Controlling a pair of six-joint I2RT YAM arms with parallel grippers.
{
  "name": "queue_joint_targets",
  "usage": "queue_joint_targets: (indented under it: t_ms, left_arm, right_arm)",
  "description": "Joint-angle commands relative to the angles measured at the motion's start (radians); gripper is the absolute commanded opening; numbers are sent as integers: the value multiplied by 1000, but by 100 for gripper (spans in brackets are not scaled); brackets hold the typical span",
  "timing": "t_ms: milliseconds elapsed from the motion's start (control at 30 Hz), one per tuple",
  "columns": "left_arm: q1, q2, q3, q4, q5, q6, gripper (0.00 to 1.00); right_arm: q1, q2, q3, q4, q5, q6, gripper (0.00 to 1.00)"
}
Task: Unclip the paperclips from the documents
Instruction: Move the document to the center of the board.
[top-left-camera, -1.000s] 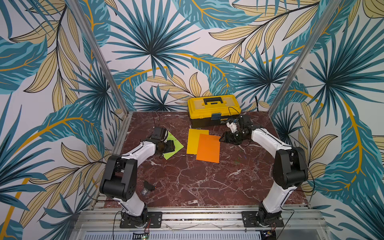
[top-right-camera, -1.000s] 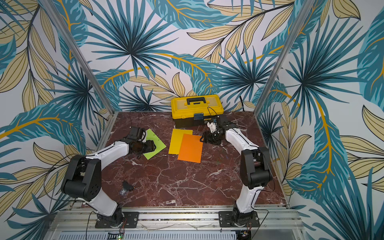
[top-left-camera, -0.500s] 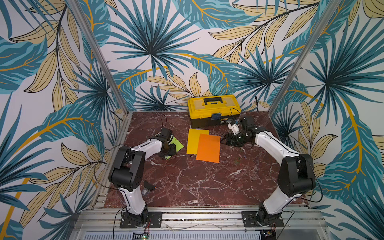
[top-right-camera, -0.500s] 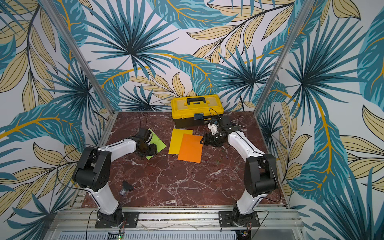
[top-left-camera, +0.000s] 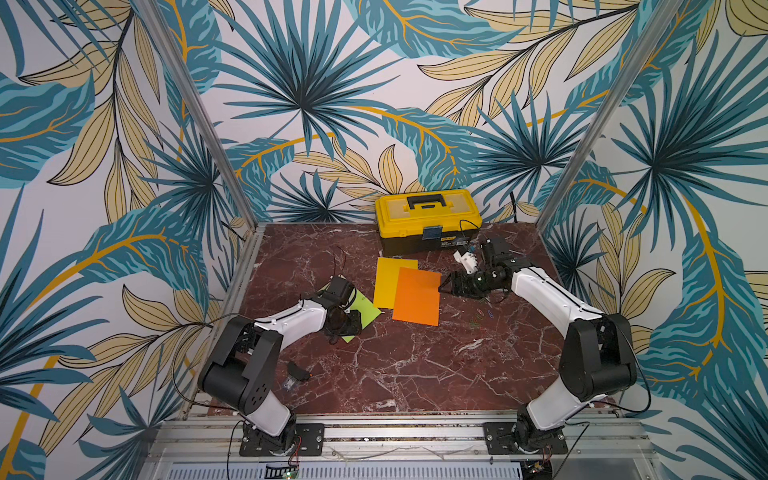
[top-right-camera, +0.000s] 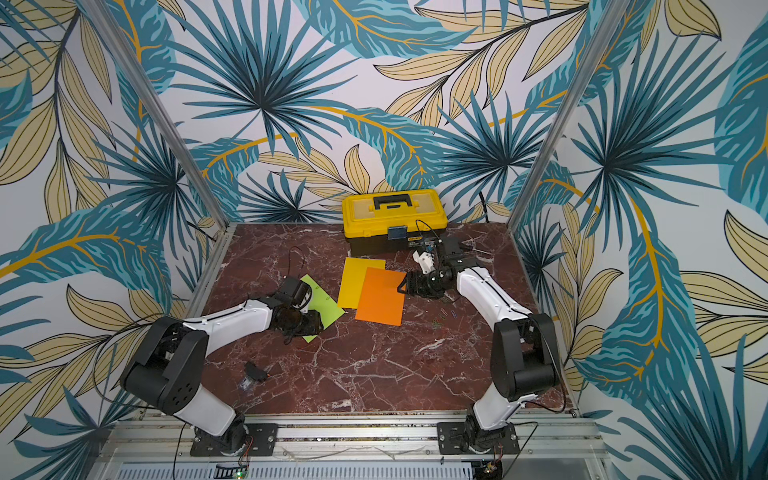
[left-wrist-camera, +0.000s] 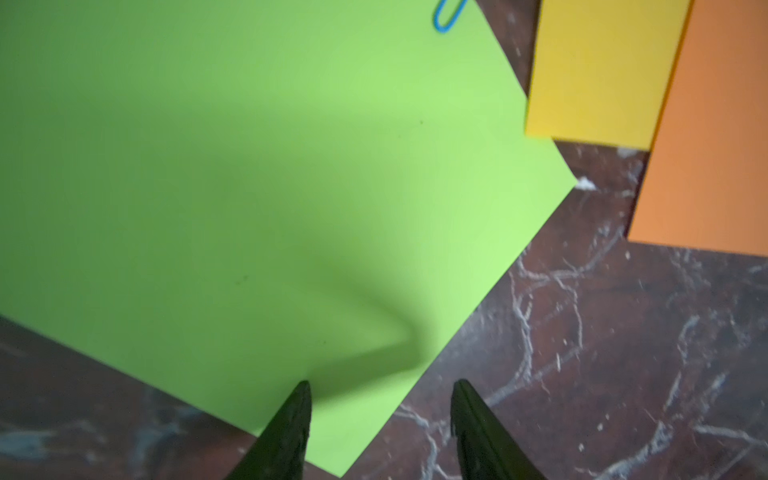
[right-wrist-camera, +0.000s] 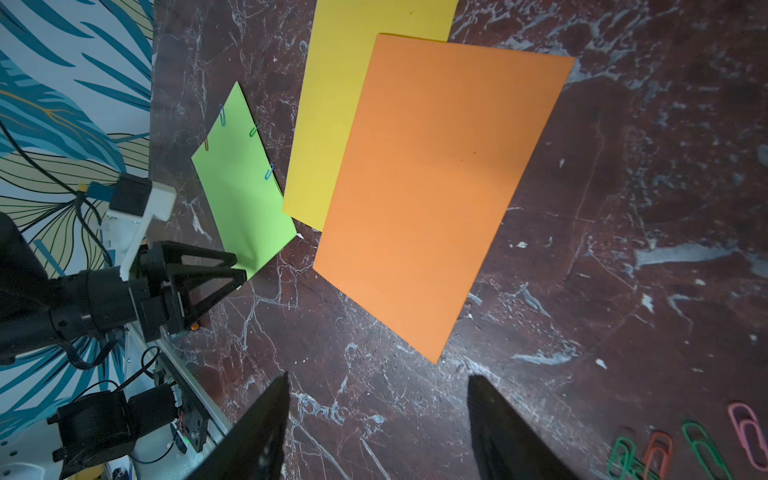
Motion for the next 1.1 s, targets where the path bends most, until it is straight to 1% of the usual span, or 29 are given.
queue_joint_targets:
  t_ms: [0, 200, 367, 467, 567, 633, 733, 900, 1000, 1067]
  left_arm:
    - [-73, 9, -88, -167, 44, -87, 55]
    - [-197, -51, -160, -194, 58, -190, 52]
    - [-316, -69, -178, -195, 93, -250, 49]
    - [-389, -49, -154, -195, 104, -251, 49]
    - [-425, -50, -123, -211, 105, -226, 54]
    - [-432, -73, -113, -220, 99, -217, 59]
    - [-434, -150, -114, -218, 82, -216, 66]
    - [-427, -336, -138, -218, 8, -219, 76]
    - [-393, -431, -160, -212, -13, -232, 78]
    - [-335, -494, -192, -212, -24, -279, 79]
  right_arm:
    - [27, -8, -29, -13, -20, -9, 69]
    - [84, 1, -33, -9, -20, 5, 69]
    - [145, 17, -46, 7, -21, 24, 69]
    - [174, 20, -66, 34, -23, 46, 69]
    - [196, 21, -88, 66, -25, 71, 69]
    - [210, 21, -96, 79, -22, 81, 69]
    - [229, 28, -112, 99, -15, 89, 69]
    - [260, 44, -149, 152, -3, 102, 70]
    - [281, 52, -164, 176, 5, 110, 72]
    - [300, 58, -170, 186, 8, 115, 72]
